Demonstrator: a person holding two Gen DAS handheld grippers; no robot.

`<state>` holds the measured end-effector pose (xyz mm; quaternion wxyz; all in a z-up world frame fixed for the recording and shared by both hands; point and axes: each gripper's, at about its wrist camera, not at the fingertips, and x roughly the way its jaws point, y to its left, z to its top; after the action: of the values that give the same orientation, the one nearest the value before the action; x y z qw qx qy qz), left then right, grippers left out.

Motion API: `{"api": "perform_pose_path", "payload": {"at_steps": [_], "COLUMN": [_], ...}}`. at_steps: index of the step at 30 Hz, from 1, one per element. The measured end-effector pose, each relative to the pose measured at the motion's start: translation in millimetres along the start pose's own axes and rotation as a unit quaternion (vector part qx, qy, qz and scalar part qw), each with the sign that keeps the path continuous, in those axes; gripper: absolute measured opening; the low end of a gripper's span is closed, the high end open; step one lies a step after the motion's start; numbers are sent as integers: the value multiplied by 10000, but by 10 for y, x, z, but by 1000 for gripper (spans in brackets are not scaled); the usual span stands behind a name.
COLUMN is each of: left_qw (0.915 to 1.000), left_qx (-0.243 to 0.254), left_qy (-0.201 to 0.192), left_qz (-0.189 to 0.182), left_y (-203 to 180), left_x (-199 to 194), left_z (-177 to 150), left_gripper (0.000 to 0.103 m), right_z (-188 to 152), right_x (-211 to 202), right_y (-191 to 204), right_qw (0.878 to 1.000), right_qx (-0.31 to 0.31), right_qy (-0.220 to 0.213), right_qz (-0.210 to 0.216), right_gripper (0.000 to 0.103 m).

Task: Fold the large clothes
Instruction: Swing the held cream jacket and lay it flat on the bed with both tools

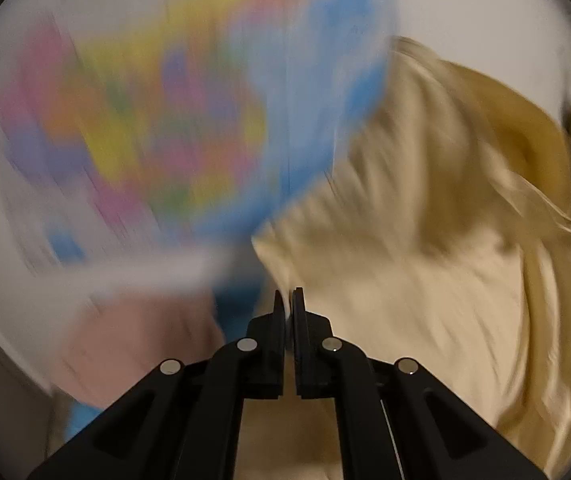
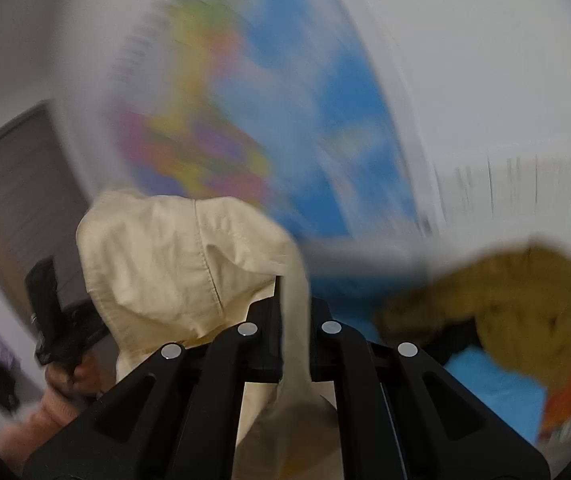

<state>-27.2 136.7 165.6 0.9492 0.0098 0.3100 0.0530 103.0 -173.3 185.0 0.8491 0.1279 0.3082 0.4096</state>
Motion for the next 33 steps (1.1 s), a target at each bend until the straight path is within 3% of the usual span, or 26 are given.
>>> {"api": "perform_pose_path", "payload": {"at_steps": [1,4,7,8,10,11,12,14,18,19,21,23,25,26,27,28,29,30,31,33], "left_qw": [9994,9924,9821,9791,9763,9758,9771,9800,9750,9713,9630,9525,9468,9461,9450,9439,9440,9453,9495,9675], "left_qx": [-116,-302,-517,-536,-530,-551,-500,-284,166,326,581,814,1035,1164,1265,1286,1186,1017,895,562], "left_qy": [283,1191,1811,1956,2075,2075,1986,1753,1540,1572,1687,1882,2089,2153,2225,2285,2327,2352,2281,1752], "left_qz": [155,57,-83,-119,-319,-407,-575,-901,-1592,-1757,-2022,-2250,-2221,-2120,-2035,-2006,-2018,-2021,-1961,-1733], "left_y": [64,181,304,345,383,406,420,368,200,140,28,-97,-176,-228,-267,-277,-240,-165,-91,158], "left_x": [316,1268,1835,1992,2077,2083,2029,1833,1586,1511,1416,1354,1338,1362,1390,1408,1413,1415,1379,1212], "left_z": [-96,-352,-491,-515,-541,-537,-546,-506,-495,-552,-683,-868,-1047,-1134,-1224,-1263,-1261,-1212,-1143,-901], "left_gripper": [2,2,2,3,8,14,20,46,62,73,77,85,87,81,73,50,21,8,3,3], "right_z": [-41,-225,-446,-537,-590,-595,-585,-592,-774,-864,-1161,-1547,-1792,-1936,-1993,-2023,-1995,-1904,-1770,-1432], "right_x": [263,1115,1707,1831,1913,1877,1786,1532,967,824,563,389,279,236,169,140,128,65,33,-191], "right_y": [-212,-791,-1220,-1381,-1562,-1655,-1662,-1615,-1302,-1195,-984,-884,-849,-805,-867,-875,-898,-854,-819,-757], "right_qw": [9996,9937,9805,9741,9673,9653,9647,9707,9822,9836,9838,9817,9796,9784,9784,9777,9773,9788,9802,9811], "right_qx": [172,609,853,1012,1213,1335,1396,1264,736,574,325,412,499,534,635,790,789,604,388,107], "right_qy": [221,883,1508,1627,1667,1587,1519,1355,1242,1257,1348,1590,1745,1816,1823,1873,1886,1787,1655,1287], "right_qz": [-29,-311,-933,-1198,-1480,-1586,-1636,-1532,-1201,-1162,-1140,-963,-864,-830,-739,-535,-562,-793,-1016,-1438], "right_gripper": [3,3,6,11,39,70,83,82,94,97,99,98,95,76,36,19,11,6,6,3]}}
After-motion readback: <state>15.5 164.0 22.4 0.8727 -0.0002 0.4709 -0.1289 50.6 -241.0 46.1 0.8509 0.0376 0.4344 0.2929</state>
